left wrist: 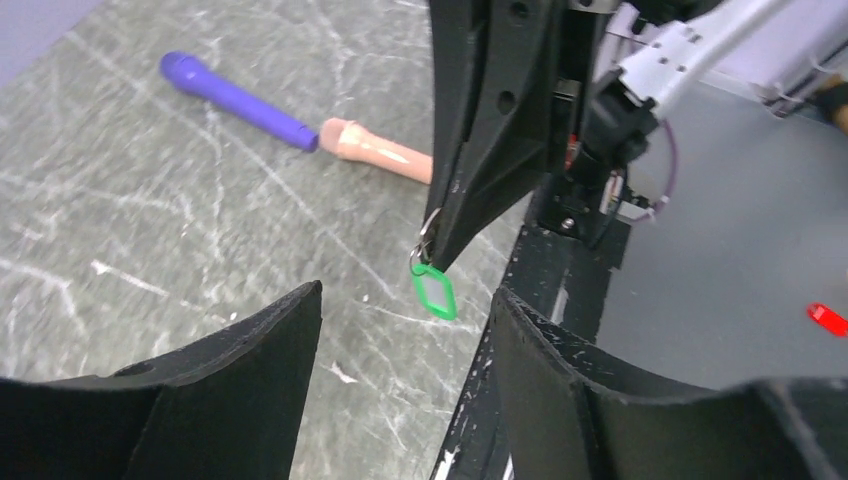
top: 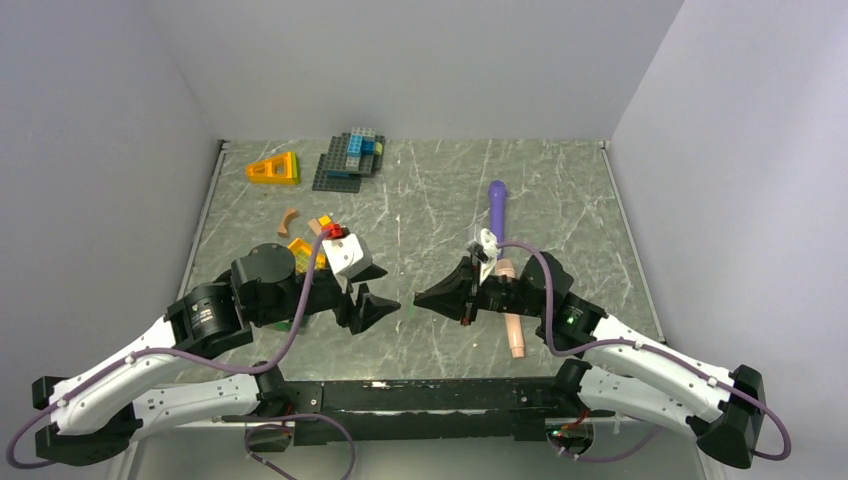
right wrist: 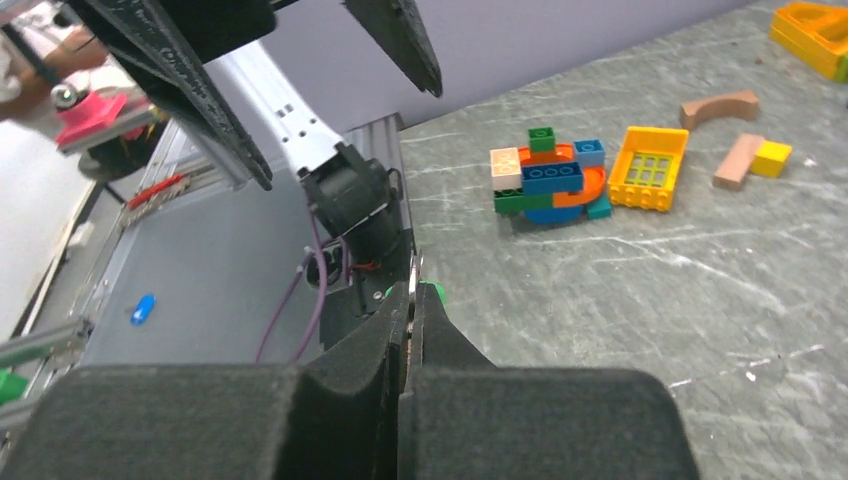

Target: Remove the keys from the keyring

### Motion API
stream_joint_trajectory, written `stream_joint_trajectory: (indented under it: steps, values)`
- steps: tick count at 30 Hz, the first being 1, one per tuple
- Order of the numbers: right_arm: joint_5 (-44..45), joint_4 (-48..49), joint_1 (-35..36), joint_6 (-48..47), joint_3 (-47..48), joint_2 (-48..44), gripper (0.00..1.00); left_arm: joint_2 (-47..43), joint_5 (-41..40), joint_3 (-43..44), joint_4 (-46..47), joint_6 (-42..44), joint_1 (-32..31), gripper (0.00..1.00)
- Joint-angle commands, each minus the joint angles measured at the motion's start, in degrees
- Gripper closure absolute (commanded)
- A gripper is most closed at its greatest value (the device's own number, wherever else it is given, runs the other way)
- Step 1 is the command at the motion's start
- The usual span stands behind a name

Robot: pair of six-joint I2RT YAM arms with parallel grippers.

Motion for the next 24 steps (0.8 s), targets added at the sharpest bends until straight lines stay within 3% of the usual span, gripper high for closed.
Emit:
stream_joint_trajectory:
  steps: [1, 6, 24]
  values:
    - [-7.6, 1.9, -0.1, -5.4, 0.1, -1.7, 1.0, 0.2, 11.6, -0.6, 5.2, 5.2, -0.2, 0.36]
    - [-8.1, 1.5, -0.1, -5.1, 0.9, -1.7, 1.0, 3.5, 15.9, 1.1, 3.3, 8.9, -0.2, 0.51]
    - [-8.5, 1.0, 0.0, -3.3, 1.9, -3.6, 1.0, 8.4, 17.8, 2.8, 4.0, 8.2, -0.2, 0.74]
